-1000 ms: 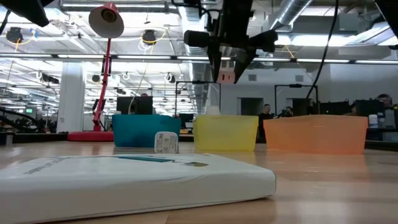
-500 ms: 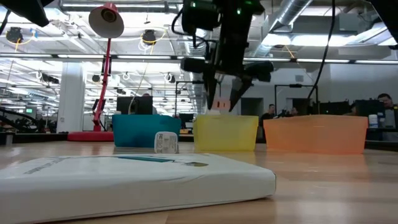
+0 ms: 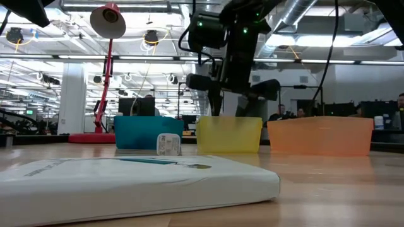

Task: Pick and place items into bin
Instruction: Put the white charger adapter into the yellow bin

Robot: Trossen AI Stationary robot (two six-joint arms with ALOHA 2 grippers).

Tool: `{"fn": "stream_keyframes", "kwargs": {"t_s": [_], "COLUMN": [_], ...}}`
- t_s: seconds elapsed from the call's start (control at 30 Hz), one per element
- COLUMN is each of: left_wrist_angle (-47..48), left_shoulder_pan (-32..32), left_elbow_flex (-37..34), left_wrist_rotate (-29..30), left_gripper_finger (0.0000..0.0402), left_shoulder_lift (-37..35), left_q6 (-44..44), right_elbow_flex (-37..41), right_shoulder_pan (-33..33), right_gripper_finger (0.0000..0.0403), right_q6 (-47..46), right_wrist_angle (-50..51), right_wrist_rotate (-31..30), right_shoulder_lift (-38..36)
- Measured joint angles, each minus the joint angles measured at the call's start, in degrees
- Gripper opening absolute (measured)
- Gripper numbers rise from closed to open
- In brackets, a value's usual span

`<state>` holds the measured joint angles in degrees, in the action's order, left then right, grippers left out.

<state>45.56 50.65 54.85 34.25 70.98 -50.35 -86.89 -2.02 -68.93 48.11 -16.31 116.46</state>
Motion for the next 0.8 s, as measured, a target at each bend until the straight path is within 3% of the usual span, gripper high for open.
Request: {"fn": "stream_keyframes", "kwargs": {"t_s": [0.33,0.53,0.8], "left_wrist_angle": [0.02,-0.01,0.04], "left_shoulder_pan": [0.0,0.01,0.01], "left_elbow_flex": [0.0,0.0,0.0], "left_wrist_rotate": [-0.01,0.0,-0.05], "left_gripper_finger": [0.0262,0.0262,0.0262], "left_shoulder_lift": [0.0,0.0,0.02], "left_q6": [0.0,0.0,0.0], "right_elbow_flex": [4.8,4.94,4.81], "right_shoulder_pan": [-0.97,-1.84,-3.38], "right_gripper_finger": [0.0195,0.0201,0.0215], "right_q6": [0.06,3.4,6.42], "right_wrist_angle": [-3.92,-5.56,-7.66], "right_wrist_rotate": [4.15,4.71,9.73], "right_shoulder_lift": [0.07,1.4,2.8]}}
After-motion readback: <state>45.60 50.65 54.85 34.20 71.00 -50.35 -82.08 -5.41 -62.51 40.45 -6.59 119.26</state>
